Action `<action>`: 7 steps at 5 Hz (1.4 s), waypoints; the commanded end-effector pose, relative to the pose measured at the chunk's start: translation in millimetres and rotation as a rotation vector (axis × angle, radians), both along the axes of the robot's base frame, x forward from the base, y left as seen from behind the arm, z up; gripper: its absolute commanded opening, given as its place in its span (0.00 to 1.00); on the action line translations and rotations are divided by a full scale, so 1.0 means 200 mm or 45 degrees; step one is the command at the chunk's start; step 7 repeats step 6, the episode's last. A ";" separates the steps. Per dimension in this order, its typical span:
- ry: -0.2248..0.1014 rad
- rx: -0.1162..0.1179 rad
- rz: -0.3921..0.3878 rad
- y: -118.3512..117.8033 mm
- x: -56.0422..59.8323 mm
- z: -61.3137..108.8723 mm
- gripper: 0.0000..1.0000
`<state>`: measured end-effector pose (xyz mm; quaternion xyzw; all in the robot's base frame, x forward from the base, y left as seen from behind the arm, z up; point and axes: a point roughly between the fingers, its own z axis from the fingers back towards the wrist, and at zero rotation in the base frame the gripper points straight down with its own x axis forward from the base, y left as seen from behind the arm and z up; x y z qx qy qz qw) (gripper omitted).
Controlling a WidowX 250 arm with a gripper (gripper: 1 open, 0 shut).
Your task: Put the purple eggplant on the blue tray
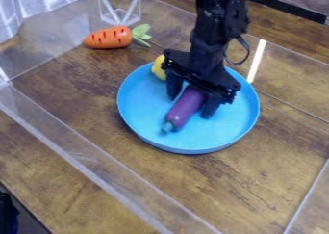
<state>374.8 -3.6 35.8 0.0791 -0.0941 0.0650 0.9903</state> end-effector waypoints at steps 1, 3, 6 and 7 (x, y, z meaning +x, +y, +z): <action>-0.107 -0.008 0.030 -0.04 0.00 0.15 1.00; -0.113 -0.022 0.111 -0.07 -0.03 0.20 1.00; -0.176 -0.046 0.089 0.00 0.03 0.50 1.00; -0.176 -0.046 0.089 0.00 0.03 0.50 1.00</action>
